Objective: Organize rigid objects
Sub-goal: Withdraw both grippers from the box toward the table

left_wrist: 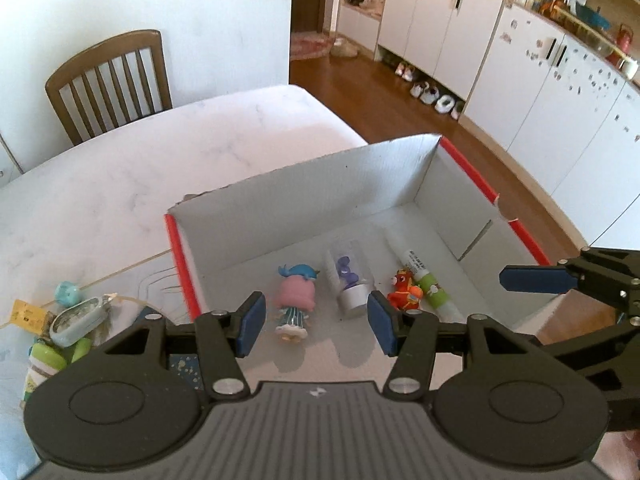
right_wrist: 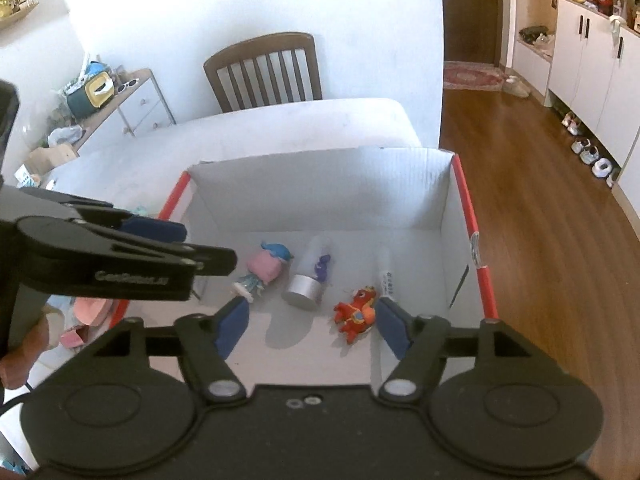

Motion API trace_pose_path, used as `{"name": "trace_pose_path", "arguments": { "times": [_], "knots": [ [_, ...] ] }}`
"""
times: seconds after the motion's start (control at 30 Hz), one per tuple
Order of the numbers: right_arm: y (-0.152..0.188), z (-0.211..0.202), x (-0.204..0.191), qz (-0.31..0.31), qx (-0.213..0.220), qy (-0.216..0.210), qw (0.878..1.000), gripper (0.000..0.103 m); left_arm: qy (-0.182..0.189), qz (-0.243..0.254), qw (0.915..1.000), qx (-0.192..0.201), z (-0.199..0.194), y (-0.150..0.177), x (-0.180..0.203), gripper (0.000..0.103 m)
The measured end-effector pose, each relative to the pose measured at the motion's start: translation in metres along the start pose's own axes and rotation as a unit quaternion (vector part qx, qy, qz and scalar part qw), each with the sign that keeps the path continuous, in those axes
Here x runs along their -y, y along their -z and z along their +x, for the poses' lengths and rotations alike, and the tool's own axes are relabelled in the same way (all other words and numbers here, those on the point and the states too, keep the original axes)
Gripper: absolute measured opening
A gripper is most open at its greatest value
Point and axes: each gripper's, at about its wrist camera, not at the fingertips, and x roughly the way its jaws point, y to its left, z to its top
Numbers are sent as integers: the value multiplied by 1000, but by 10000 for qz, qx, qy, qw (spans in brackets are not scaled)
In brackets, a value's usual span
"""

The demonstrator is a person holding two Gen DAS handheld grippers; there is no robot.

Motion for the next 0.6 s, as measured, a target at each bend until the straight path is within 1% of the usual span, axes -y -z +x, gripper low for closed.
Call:
{"name": "trace_pose_path", "arguments": {
  "times": [0.1, 0.17, 0.23, 0.3, 0.43, 0.5, 0.6],
  "knots": [
    [3, -7, -9, 4, 95, 28, 10000, 74, 48, -3, 9998, 167, -15, 6, -5, 55],
    [5, -12, -16, 8, 177, 52, 9998, 79, 55, 24, 9996, 262, -25, 11, -9, 55],
    [6, -16, -24, 14, 249, 76, 9997, 82, 86, 31, 9993, 356, -36, 17, -15, 55],
    [8, -20, -32, 48, 319, 62, 9995, 85, 124, 25, 9990, 433, -46, 22, -22, 61],
    [14, -27, -48, 153, 538, 30, 9984, 91, 151, 34, 9978, 645, -64, 34, -38, 62],
    [16, -31, -57, 208, 642, 13, 9977, 92, 167, 37, 9972, 724, -72, 41, -47, 63],
    [20, -36, -72, 300, 835, -5, 9961, 99, 175, 39, 9962, 850, -83, 50, -60, 71]
  ]
}}
